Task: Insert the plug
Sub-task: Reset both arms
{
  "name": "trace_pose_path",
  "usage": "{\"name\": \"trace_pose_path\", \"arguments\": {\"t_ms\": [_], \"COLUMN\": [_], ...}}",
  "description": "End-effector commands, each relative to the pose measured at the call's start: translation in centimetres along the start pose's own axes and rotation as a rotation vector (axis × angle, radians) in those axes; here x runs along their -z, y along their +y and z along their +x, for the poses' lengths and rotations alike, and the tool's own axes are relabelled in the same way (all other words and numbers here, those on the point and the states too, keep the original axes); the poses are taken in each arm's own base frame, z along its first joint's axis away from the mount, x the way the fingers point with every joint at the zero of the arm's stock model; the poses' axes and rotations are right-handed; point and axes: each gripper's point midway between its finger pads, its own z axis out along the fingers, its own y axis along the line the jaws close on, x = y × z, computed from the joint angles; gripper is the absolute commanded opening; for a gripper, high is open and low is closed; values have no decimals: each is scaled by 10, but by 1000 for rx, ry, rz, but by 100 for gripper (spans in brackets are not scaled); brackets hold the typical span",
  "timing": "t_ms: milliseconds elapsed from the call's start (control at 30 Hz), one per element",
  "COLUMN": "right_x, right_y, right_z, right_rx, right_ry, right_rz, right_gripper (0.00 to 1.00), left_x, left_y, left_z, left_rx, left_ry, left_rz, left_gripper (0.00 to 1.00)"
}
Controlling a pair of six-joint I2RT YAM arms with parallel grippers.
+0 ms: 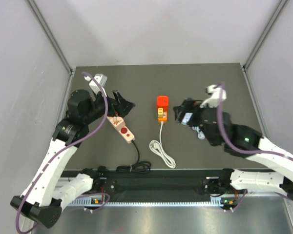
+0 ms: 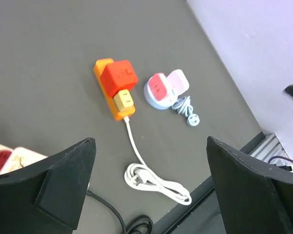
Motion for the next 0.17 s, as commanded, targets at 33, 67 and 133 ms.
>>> {"name": "trace_pose_path", "arguments": {"t_ms": [33, 67, 133], "right_x": [30, 30, 33], "right_y": [-28, -29, -28], "right_z": [-43, -42, -45], "right_rx": [-97, -92, -82], "right_ry": [-132, -138, -149], "right_rz": [32, 28, 11], "right_gripper": [100, 100, 100], "left_x": [9, 11, 14], "left_y": [-20, -23, -26], "left_z": [-36, -41, -45], "left_rx": [-105, -111, -117], "left_ry": [-140, -150, -160], "left_rz": [76, 80, 86], "left_gripper": [99, 99, 99]}}
